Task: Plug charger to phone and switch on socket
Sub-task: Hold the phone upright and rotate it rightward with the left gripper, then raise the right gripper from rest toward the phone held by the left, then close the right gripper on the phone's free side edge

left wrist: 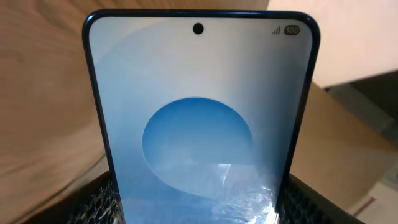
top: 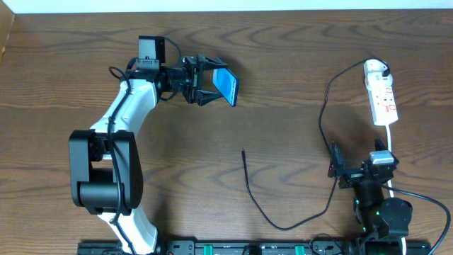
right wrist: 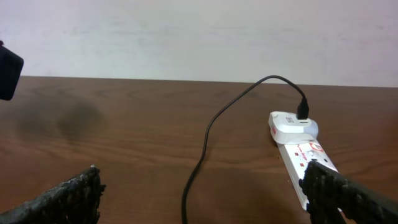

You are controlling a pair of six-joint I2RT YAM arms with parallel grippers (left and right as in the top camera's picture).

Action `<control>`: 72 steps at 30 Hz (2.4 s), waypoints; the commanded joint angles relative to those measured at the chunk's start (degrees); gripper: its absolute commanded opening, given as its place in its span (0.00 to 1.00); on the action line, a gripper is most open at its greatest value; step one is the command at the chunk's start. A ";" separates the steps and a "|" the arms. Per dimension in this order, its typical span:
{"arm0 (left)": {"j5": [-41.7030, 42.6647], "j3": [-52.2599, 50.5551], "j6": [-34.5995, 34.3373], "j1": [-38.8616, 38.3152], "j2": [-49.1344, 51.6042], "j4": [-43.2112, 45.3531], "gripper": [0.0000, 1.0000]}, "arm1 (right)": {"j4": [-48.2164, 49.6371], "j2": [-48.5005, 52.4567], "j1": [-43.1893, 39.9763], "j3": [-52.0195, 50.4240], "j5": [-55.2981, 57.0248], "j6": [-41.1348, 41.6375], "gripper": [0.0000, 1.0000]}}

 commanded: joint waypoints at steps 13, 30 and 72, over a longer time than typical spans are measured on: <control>-3.96 0.28 -2.21 0.15 -1.92 13.60 0.07 | 1.84 -0.33 0.52 -0.09 0.09 -1.07 0.99; -7.19 0.28 -2.38 -1.84 -1.92 14.43 0.07 | 6.84 18.95 0.52 14.75 -3.32 -3.89 0.99; -17.22 0.28 -7.78 -6.80 -1.92 14.36 0.07 | 19.43 81.31 13.07 50.45 -31.36 25.68 0.99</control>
